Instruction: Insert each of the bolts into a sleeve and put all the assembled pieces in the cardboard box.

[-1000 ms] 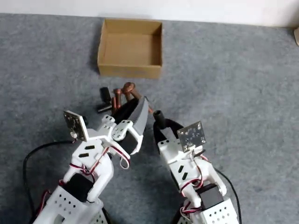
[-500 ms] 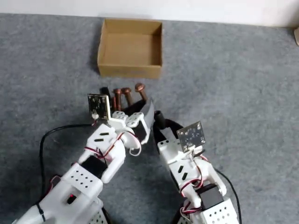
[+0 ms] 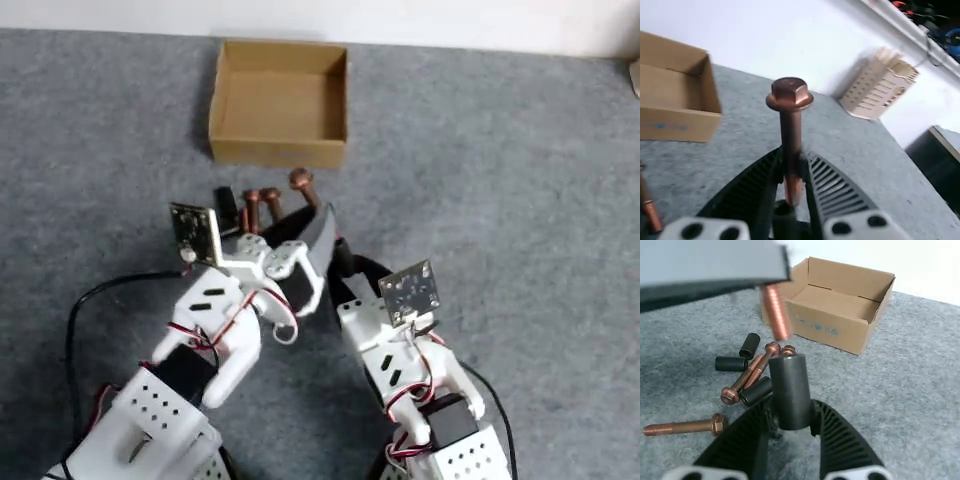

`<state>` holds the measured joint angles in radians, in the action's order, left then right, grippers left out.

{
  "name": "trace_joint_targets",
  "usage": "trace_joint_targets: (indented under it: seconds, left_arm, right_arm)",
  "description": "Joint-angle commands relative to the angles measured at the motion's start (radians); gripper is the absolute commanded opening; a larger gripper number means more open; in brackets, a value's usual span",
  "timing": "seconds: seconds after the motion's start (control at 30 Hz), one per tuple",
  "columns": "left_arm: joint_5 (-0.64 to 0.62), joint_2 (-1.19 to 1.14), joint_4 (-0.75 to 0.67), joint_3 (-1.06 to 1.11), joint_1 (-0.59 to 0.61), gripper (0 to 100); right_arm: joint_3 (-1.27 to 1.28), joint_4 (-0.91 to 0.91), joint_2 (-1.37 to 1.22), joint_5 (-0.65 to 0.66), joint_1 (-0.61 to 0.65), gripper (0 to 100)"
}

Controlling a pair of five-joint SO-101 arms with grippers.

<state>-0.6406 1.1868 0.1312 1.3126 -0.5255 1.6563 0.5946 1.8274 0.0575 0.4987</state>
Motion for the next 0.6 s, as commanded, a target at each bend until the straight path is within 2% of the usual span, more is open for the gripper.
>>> trace_joint_targets:
  seconds: [0.0, 0.2, 0.4, 0.57]
  left_arm:
    - [-0.006, 0.028, -0.009, -0.015, -0.036, 1]
    - [0.002, 0.028, -0.005, -0.010, -0.036, 1]
    - [-0.002, 0.030, -0.008, 0.002, 0.039, 1]
    - [-0.003, 0.030, -0.006, 0.016, 0.036, 1]
  right_arm:
    - [-0.010, -0.002, 0.012, 0.002, 0.004, 0.4]
    - [-0.010, -0.002, 0.012, 0.064, 0.004, 0.4]
    - [-0.013, -0.004, 0.012, 0.063, 0.004, 0.4]
    - [-0.015, -0.004, 0.012, 0.063, 0.004, 0.4]
